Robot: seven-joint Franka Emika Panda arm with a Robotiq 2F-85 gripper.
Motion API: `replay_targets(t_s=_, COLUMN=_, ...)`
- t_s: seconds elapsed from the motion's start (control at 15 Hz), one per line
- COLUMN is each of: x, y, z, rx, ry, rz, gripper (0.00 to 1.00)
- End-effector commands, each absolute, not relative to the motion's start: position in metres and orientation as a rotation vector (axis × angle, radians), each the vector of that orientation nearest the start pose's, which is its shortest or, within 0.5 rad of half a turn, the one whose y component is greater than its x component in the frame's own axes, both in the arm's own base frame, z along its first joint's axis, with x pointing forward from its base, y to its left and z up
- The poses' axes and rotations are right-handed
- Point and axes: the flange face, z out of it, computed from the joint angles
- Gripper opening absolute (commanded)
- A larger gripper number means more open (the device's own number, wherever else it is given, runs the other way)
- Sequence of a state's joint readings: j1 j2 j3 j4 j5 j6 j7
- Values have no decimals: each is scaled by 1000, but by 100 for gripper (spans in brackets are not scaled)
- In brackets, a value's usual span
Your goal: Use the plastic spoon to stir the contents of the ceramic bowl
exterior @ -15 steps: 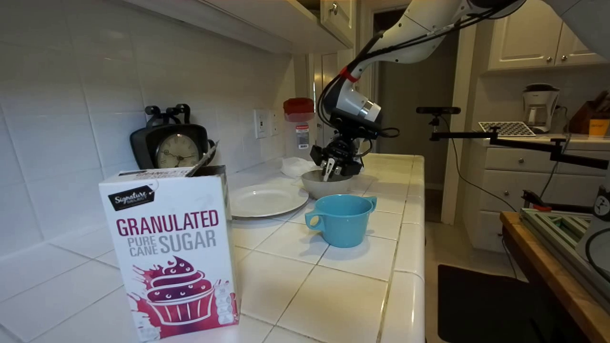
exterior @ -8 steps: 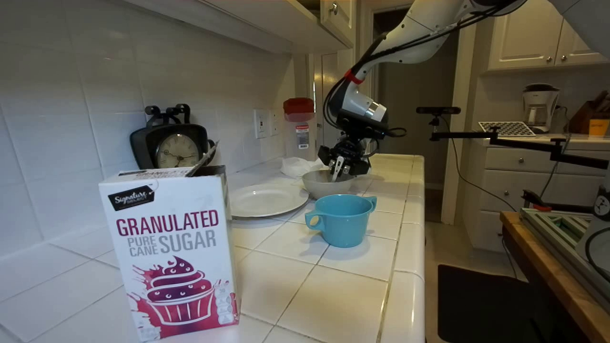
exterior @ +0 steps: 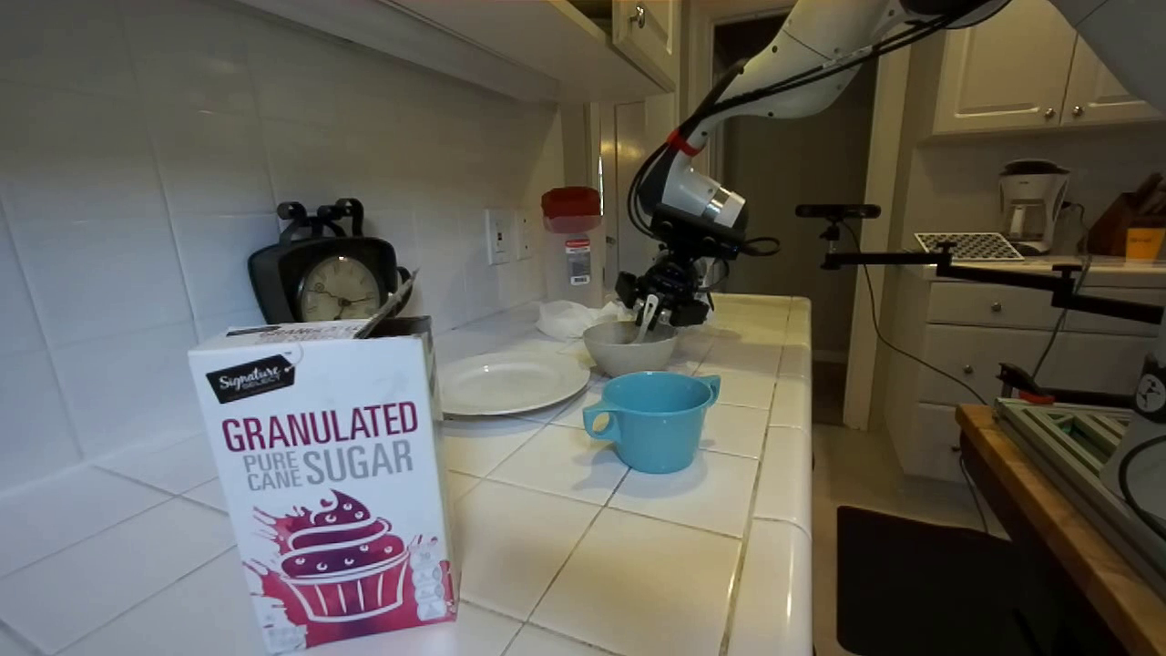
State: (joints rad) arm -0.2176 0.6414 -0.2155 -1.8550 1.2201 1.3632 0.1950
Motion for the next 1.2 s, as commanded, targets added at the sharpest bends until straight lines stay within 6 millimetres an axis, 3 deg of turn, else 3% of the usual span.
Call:
replay_targets(t_s=0.0, x=565, y=-128, z=199, rx=-1563, ry=995, rz=871, gripper=3)
replay_targets(t_s=0.33, x=580, y=-129, z=200, rx=-1608, ry=976, rz=863, gripper=3)
replay_targets(t_s=0.67, x=593, y=-107, z=201, rx=-1641, ry=920, rz=876, gripper=3)
replay_targets(t_s=1.13, x=578, y=-74, z=203, rx=-1654, ry=861, rz=944, gripper=3)
